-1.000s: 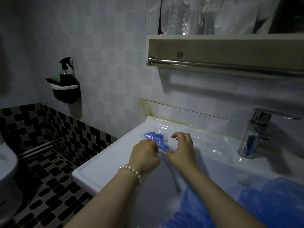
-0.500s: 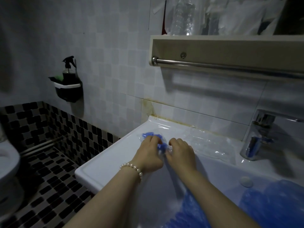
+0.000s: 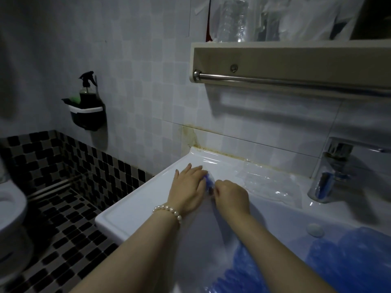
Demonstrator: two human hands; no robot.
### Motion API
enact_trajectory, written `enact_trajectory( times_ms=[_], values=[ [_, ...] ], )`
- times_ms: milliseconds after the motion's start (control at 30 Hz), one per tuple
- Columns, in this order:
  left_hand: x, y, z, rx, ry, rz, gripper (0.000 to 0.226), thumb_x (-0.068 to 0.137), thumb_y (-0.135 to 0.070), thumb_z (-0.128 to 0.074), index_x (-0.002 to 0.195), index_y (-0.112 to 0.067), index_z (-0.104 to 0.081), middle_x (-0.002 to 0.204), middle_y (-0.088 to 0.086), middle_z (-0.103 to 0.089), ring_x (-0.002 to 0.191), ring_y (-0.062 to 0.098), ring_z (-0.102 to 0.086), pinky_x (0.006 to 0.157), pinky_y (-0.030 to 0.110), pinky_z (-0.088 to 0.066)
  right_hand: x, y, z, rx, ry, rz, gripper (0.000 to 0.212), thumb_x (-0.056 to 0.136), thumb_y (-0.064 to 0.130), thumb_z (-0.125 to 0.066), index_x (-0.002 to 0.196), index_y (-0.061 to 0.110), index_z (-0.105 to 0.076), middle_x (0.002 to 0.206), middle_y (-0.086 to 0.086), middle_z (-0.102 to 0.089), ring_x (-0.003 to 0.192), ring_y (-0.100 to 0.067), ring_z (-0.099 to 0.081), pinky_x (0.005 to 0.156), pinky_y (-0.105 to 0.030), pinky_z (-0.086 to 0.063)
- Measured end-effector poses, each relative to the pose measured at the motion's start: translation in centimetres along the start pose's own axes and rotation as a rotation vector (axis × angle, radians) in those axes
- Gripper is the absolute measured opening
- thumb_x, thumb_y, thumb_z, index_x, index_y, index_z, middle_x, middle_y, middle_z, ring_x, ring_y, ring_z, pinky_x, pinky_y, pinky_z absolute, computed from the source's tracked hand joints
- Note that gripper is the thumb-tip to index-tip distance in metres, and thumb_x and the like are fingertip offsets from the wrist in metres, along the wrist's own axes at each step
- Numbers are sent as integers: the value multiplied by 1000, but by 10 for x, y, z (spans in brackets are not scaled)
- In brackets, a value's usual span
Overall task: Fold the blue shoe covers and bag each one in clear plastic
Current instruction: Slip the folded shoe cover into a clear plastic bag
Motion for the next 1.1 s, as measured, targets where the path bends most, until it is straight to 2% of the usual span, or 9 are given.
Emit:
enact_trajectory(
  times_ms=[100,233,433,567,667,700,833,933,1100],
  values=[
    [5,4,-13,182,130,-10,39,101,-24,-29,138,-29,-44,156,-7,-21,147,22,-3,115,51,3,-2,1,1,105,-41,83,28,97,26,-45,89,6,-64,88,-15,-65,79,-33,-59,54,-25,-25],
    [0,8,-30,302,295,15,43,101,-42,-26,142,-33,-36,159,-8,-11,147,23,4,111,60,5,-5,-2,3,109,31,125,27,96,31,-44,91,11,-61,92,-9,-65,82,-26,-58,65,-30,-37],
    [-2,7,-21,161,184,83,71,94,-47,-43,150,-17,-11,154,3,-28,141,22,-28,115,48,7,-9,-3,5,175,114,93,19,90,26,-50,93,11,-60,97,-8,-67,85,-27,-58,66,-27,-38],
    [-5,7,-13,-15,118,105,55,94,-35,-48,140,-9,-33,156,7,-20,143,27,-19,118,42,2,-9,-2,6,212,103,39,23,94,29,-48,97,11,-62,97,-10,-68,77,-26,-55,62,-23,-31],
    [-4,9,13,131,-203,80,36,91,-29,-43,116,-11,-61,138,7,-46,130,28,-36,109,37,-17,-9,-4,5,164,88,-21,26,94,30,-47,95,11,-65,95,-11,-68,73,-24,-52,62,-23,-31],
    [-5,8,16,221,-231,71,34,91,-28,-42,114,-16,-63,130,2,-51,121,25,-41,102,35,-20,-9,-4,5,143,84,-35,26,93,30,-47,96,11,-66,95,-11,-68,77,-25,-56,63,-24,-32],
    [-6,8,-3,338,-47,65,26,94,-31,-37,104,-23,-60,115,-1,-56,107,19,-48,93,37,-21,-11,1,2,94,77,-61,26,91,27,-46,96,10,-64,97,-13,-68,87,-30,-60,68,-30,-41],
    [-6,8,-2,346,-68,76,26,90,-41,-43,96,-22,-58,107,-1,-58,104,20,-50,94,38,-23,-12,5,1,90,78,-44,26,91,28,-45,95,11,-64,96,-12,-68,87,-31,-61,71,-32,-44],
    [-5,11,1,350,-77,102,33,81,-53,-55,100,-26,-56,108,-5,-55,111,19,-45,96,38,-22,-14,4,1,125,94,-2,26,90,32,-47,93,13,-65,94,-11,-68,85,-29,-61,70,-30,-44]
  ],
)
Point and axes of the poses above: each hand's wrist, its own x-axis towards the middle knuckle, its own z-axis out of the back of the hand, y = z × x, the point moved 7 cm from there along x, towards the middle knuckle
